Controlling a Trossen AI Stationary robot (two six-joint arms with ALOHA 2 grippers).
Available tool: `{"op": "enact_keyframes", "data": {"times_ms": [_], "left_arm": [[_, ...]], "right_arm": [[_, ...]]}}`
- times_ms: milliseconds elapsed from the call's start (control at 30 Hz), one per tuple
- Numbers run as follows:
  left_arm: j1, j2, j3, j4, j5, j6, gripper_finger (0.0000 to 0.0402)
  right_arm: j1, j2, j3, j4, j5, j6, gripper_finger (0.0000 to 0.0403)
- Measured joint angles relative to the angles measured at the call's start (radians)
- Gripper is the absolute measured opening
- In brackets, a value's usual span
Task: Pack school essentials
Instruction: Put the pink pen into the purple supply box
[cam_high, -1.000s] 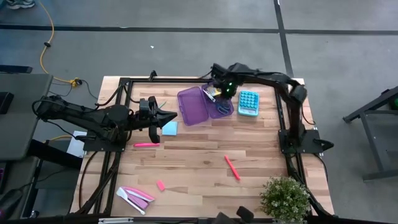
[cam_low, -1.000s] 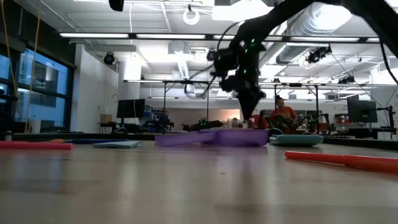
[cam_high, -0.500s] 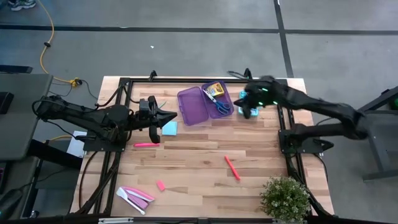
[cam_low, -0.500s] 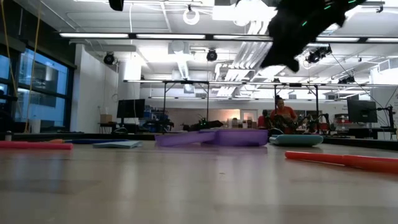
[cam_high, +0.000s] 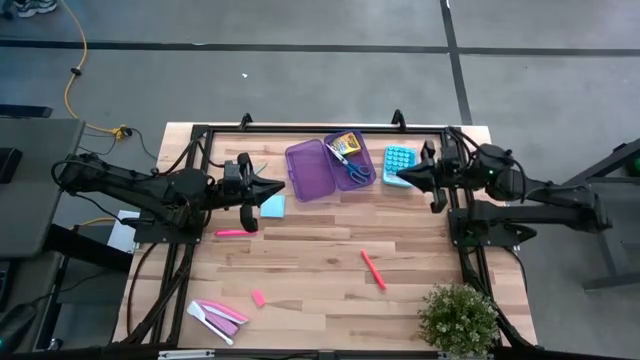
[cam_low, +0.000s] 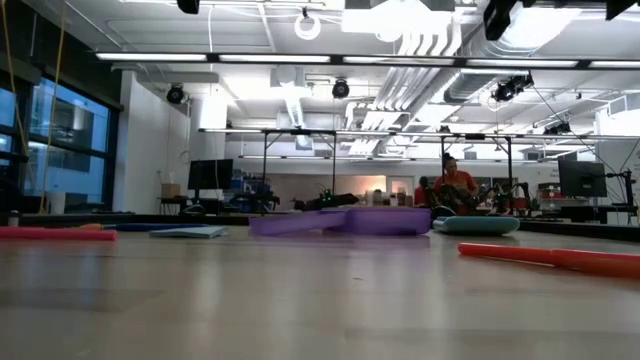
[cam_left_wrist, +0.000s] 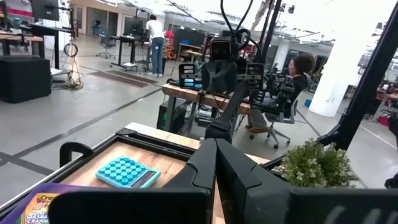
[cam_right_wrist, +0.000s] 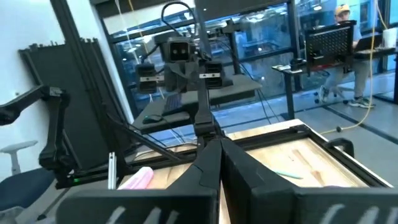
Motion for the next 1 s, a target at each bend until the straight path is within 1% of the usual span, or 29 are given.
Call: {"op": "enact_keyframes", "data": {"times_ms": [433, 567, 667, 733, 767, 933, 1000], "left_arm": [[0.0, 0.0, 0.0, 0.001, 0.003, 0.0, 0.0], [0.0, 0.0, 0.0, 0.003, 0.003, 0.0, 0.0001], [0.0, 0.0, 0.003, -0.006, -0.03, -0.005, 0.0011], [0.001, 0.0, 0.037, -0.09, -0.07, -0.014, 0.0028], [0.005, 0.0, 0.064, -0.164, -0.083, -0.022, 0.0039], [0.054, 0.01, 0.225, -0.676, -0.095, -0.153, 0.0113], [0.083, 0.02, 0.259, -0.89, -0.062, -0.233, 0.0144]], "right_arm": [[0.019, 0.02, -0.001, -0.001, 0.015, -0.01, 0.0], [0.019, 0.027, -0.001, 0.001, 0.015, 0.011, 0.0], [0.019, 0.033, -0.001, 0.005, 0.015, 0.034, 0.0], [0.019, 0.034, -0.001, 0.007, 0.015, 0.04, 0.0], [0.019, 0.034, -0.001, 0.006, 0.015, 0.04, 0.0], [0.019, 0.034, -0.001, 0.006, 0.033, 0.044, 0.0], [0.019, 0.034, -0.001, 0.006, 0.056, 0.055, 0.0]]}}
